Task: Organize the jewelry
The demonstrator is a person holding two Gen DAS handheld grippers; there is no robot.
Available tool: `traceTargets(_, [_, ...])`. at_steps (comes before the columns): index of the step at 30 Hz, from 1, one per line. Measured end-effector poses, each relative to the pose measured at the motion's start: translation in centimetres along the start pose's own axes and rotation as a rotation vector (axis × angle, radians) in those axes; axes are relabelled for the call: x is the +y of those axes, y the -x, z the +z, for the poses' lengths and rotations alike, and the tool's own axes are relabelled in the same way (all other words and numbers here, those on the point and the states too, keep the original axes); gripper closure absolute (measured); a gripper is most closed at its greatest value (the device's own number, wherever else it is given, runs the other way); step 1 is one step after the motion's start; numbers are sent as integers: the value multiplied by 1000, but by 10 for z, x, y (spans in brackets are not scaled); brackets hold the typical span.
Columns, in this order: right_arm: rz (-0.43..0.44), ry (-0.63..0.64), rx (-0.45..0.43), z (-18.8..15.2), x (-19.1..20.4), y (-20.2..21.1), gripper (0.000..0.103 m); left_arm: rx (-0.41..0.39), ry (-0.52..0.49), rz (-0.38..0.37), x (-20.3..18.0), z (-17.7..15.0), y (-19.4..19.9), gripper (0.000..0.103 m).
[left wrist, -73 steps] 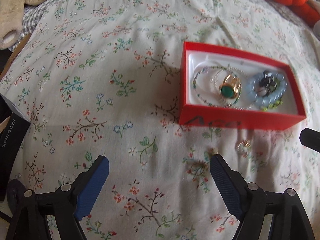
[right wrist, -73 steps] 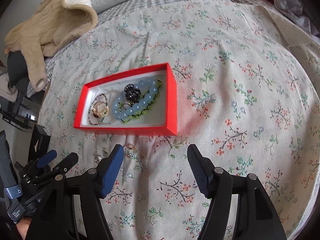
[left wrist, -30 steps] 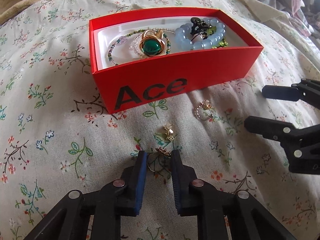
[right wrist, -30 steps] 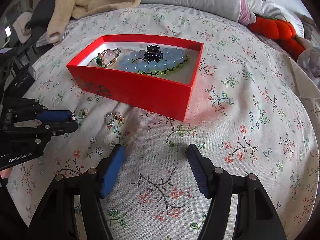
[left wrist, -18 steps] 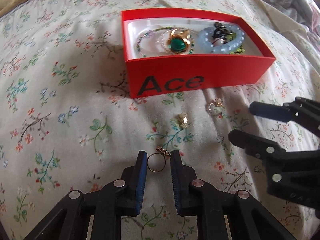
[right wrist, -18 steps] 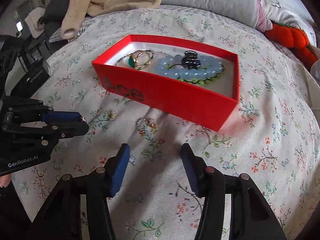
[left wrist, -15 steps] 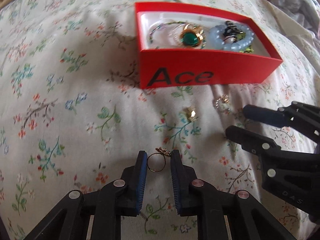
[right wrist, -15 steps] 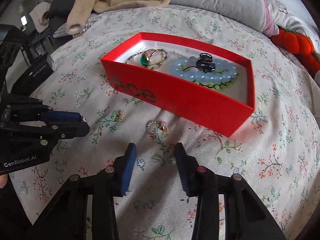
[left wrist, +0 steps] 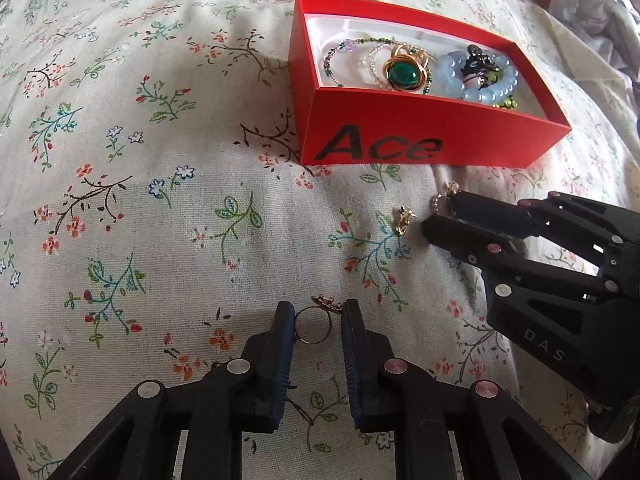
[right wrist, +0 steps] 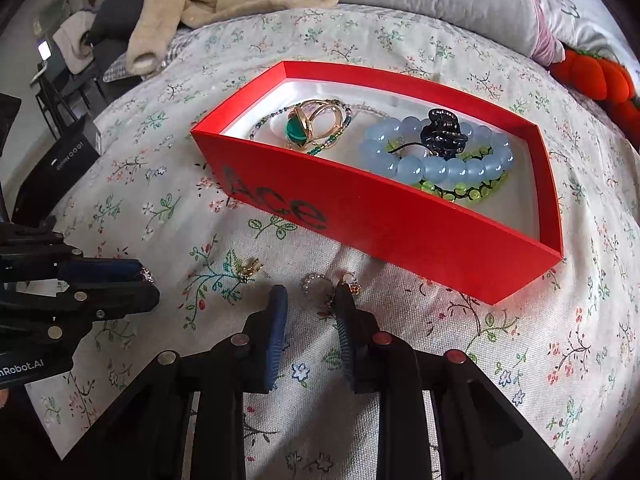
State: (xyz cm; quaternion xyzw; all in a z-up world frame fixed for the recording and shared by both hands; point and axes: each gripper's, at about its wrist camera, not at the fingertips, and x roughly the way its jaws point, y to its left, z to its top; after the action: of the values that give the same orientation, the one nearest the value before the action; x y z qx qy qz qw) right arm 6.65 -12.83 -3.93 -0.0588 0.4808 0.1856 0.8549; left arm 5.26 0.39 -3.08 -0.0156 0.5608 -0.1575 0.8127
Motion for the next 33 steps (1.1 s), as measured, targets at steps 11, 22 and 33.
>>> traceTargets(11, [-6, 19, 7, 2, 3, 2, 93, -7, 21, -5, 2, 0, 1, 85])
traceTargets(22, [58, -7, 55, -6, 1, 10, 96, -11, 20, -11, -3, 5, 1, 85])
traceTargets(33, [37, 30, 51, -10, 7, 11, 73, -3, 27, -6, -3, 5, -2, 85])
